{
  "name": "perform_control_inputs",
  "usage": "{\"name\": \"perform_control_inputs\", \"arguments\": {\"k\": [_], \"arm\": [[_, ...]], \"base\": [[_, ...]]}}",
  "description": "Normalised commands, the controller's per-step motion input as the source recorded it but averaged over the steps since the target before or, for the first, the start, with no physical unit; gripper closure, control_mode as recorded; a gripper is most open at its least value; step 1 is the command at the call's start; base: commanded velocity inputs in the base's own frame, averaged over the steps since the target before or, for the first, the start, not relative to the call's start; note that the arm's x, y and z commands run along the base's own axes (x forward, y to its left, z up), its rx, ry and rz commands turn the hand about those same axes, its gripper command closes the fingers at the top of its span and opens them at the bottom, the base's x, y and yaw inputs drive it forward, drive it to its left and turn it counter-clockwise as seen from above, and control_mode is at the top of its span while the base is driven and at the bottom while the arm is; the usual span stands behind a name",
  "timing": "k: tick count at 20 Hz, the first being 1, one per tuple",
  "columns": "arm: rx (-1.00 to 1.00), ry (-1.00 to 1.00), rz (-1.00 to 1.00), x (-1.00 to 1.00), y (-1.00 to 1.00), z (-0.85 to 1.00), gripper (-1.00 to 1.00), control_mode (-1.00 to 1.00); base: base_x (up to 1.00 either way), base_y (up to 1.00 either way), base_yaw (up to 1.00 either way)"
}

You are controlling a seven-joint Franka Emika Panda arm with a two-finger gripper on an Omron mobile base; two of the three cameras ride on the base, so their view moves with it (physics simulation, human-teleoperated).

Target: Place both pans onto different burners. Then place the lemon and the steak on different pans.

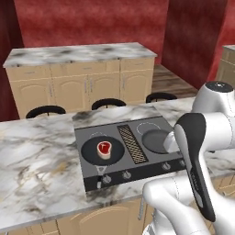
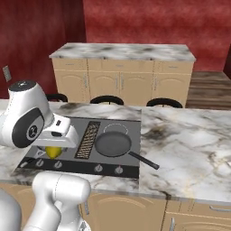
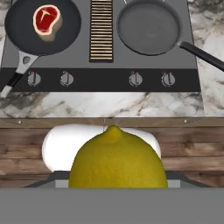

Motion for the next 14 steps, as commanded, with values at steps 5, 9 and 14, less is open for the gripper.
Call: {"name": "perform_control_inputs", "arguments": {"k": [5, 9, 14], "arm": [[0.00, 0.00, -0.01, 0.08, -0.06, 0.00, 1.00, -1.00], [0.00, 0.00, -0.02, 0.35, -0.12, 0.00, 1.00, -1.00], [0.00, -0.01, -0.03, 0.52, -0.16, 0.00, 1.00, -1.00]], "base": [[0.16, -0.07, -0.01], [0.00, 0.00, 0.00], [0.00, 0.00, 0.00]]}}
